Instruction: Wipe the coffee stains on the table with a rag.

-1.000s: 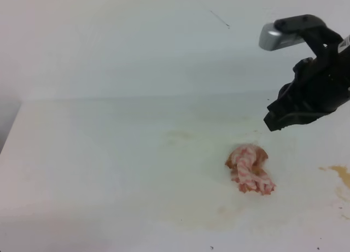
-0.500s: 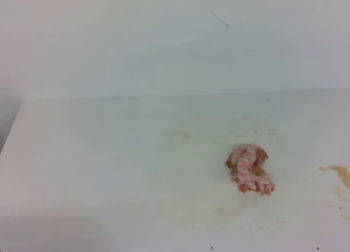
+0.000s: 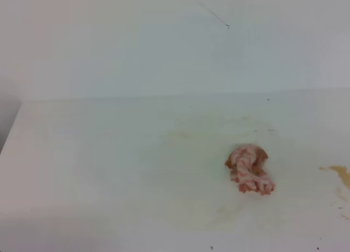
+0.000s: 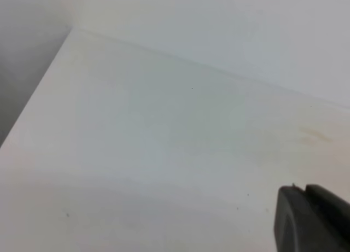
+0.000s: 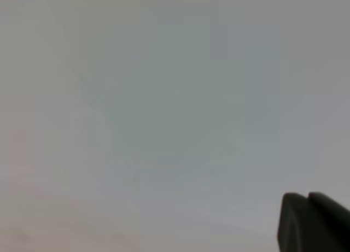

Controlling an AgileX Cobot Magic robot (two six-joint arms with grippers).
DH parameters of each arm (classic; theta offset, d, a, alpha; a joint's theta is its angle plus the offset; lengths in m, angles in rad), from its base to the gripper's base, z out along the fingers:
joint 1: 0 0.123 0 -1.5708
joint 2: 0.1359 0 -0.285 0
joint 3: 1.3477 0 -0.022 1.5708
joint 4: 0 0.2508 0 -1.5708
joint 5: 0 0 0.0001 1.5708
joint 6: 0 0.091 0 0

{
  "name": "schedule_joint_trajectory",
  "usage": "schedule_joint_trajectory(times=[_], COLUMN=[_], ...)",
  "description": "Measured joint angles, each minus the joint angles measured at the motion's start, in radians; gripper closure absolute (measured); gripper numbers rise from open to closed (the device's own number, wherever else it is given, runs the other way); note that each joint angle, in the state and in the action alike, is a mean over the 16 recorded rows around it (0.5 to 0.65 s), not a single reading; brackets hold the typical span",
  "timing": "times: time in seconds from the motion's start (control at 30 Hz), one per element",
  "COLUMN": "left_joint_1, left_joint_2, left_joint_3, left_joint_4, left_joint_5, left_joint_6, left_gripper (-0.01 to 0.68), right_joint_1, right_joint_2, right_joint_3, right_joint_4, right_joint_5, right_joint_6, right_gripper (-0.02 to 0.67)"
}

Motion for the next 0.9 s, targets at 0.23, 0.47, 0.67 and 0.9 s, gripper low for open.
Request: schedule_joint_trajectory(times=[0.23,0.47,0.67,0.9], left_joint_1=[0.0,0.0,0.0,0.0], left_joint_2=[0.0,0.0,0.0,0.0], left_joint_3=[0.0,0.0,0.0,0.0], left_joint_4=[0.0,0.0,0.0,0.0], left_joint_5=[0.0,0.0,0.0,0.0], left_joint_6=[0.0,0.0,0.0,0.0], left_gripper=[0.673,0.673,0.673,0.673], right_joint_1=[-0.089,-0.118,-0.123,-0.123], right_joint_2=[-0.191,-0.286,-0.309,-0.308], right_joint_3=[0.223,0.349,0.412,0.442], right_joint_4=[0.026,0.031,0.048,0.07], right_joint_5=[0.06,0.165,0.222,0.226], right_joint_6=[0.003,-0.001,-0.003,0.004], right_gripper=[0.649,0.649,0.65,0.65])
